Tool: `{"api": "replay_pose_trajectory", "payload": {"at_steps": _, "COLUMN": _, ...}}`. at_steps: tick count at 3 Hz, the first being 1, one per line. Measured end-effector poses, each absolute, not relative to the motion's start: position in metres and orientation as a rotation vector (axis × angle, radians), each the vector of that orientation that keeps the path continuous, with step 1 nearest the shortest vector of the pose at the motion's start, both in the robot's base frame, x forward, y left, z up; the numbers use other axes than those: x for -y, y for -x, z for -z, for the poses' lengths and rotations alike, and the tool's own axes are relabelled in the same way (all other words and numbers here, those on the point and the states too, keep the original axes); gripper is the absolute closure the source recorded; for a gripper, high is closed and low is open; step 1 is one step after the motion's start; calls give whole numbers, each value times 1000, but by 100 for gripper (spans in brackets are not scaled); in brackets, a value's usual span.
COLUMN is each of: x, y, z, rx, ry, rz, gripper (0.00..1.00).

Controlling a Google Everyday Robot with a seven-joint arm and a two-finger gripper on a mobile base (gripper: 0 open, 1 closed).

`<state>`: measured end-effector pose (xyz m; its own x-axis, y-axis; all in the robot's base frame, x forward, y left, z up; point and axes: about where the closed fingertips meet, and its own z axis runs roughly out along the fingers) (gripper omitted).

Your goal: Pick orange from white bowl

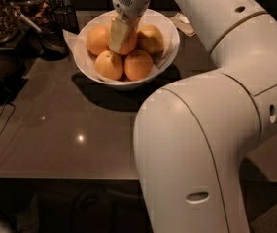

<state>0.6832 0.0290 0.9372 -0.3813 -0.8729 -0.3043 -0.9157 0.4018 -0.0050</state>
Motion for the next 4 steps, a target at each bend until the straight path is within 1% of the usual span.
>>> {"api": "replay_pose_trajectory", "payload": {"at_steps": 1, "x": 1, "y": -673, "z": -960, "rx": -2273, "ry": 1571, "rz": -198, "gripper": 100}}
{"api": "replay_pose_trajectory", "payload": {"at_steps": 2, "x": 6, "y": -638, "z": -989, "rx": -2065, "ry": 1589, "rz": -226, "gripper": 100}}
{"api": "replay_pose_trajectory", "payload": {"at_steps": 4, "x": -1, "y": -625, "z": -992, "rx": -2046, "ry": 1617, "rz": -252, "gripper": 100}}
